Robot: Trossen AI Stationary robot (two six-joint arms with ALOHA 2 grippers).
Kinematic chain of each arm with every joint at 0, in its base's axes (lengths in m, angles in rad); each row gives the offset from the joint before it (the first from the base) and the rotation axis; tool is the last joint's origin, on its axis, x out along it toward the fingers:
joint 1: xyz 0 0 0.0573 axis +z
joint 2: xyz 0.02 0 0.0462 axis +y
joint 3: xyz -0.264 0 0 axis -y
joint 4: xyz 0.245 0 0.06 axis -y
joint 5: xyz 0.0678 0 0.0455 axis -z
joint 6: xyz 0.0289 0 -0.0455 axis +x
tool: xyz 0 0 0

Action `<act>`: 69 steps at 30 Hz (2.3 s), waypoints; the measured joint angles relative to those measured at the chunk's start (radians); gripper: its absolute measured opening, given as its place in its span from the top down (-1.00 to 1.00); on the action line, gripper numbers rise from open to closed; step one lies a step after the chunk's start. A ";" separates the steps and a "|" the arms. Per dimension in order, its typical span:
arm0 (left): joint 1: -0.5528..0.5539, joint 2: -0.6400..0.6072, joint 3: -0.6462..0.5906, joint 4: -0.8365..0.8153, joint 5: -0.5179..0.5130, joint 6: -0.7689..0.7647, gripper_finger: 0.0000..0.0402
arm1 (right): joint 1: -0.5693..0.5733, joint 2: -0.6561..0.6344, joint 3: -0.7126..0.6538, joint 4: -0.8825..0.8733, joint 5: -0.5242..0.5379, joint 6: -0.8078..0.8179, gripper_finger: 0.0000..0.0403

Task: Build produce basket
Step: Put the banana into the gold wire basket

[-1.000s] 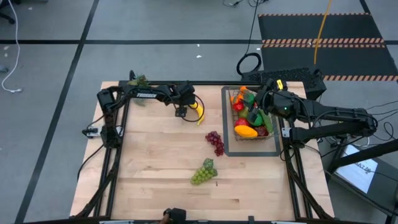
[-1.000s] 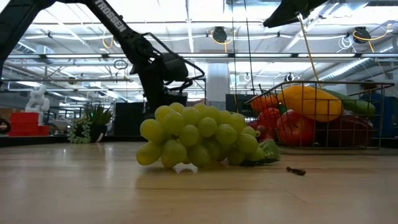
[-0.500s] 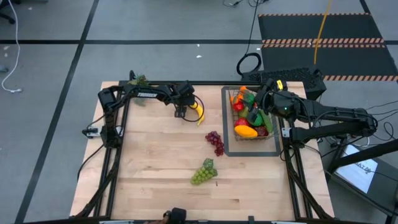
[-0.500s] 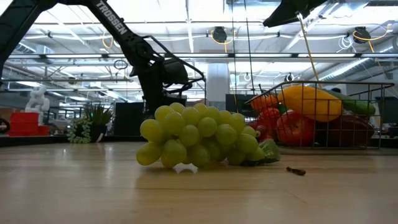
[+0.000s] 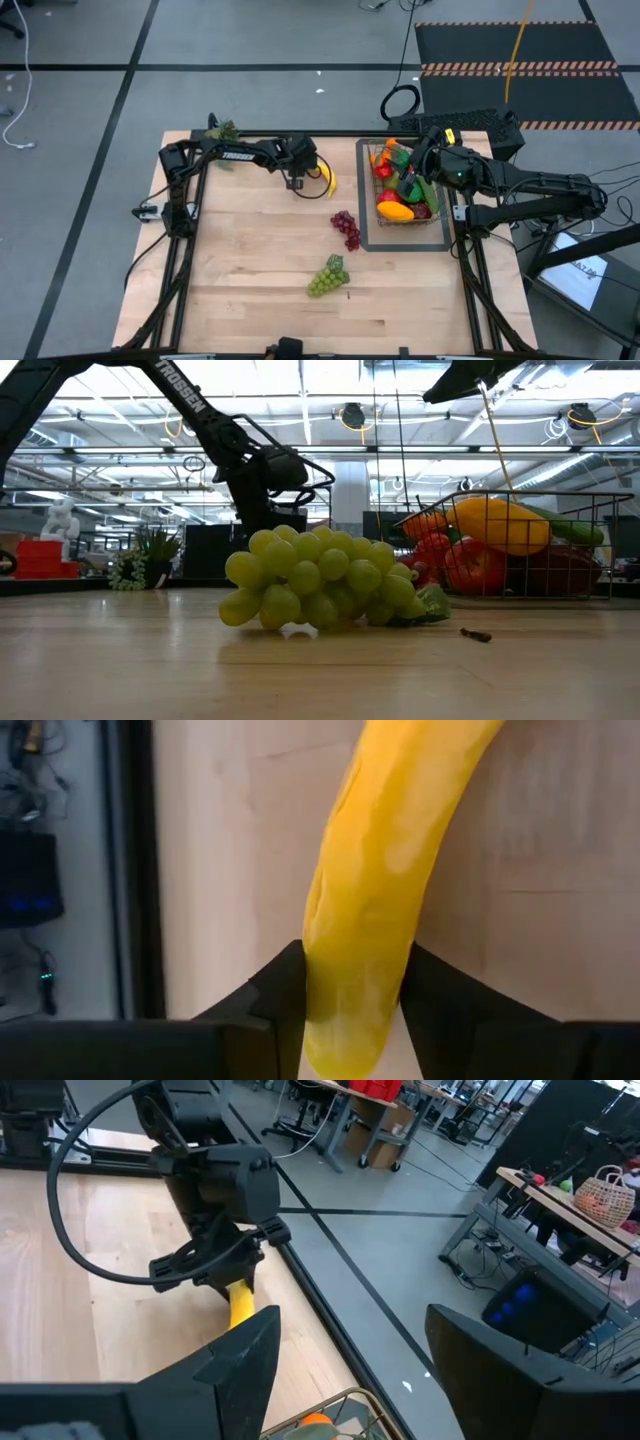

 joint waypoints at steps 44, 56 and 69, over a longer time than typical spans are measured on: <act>-0.307 -0.615 0.000 0.020 -0.122 0.130 0.22 | 0.000 0.000 0.001 0.004 0.003 0.000 -0.22; -0.307 -0.616 0.000 0.080 -0.122 0.510 0.22 | 0.000 0.000 0.001 0.003 0.003 0.000 -0.22; -0.307 -0.616 0.000 0.180 -0.122 0.790 0.22 | 0.000 0.000 0.001 0.003 0.003 0.000 -0.22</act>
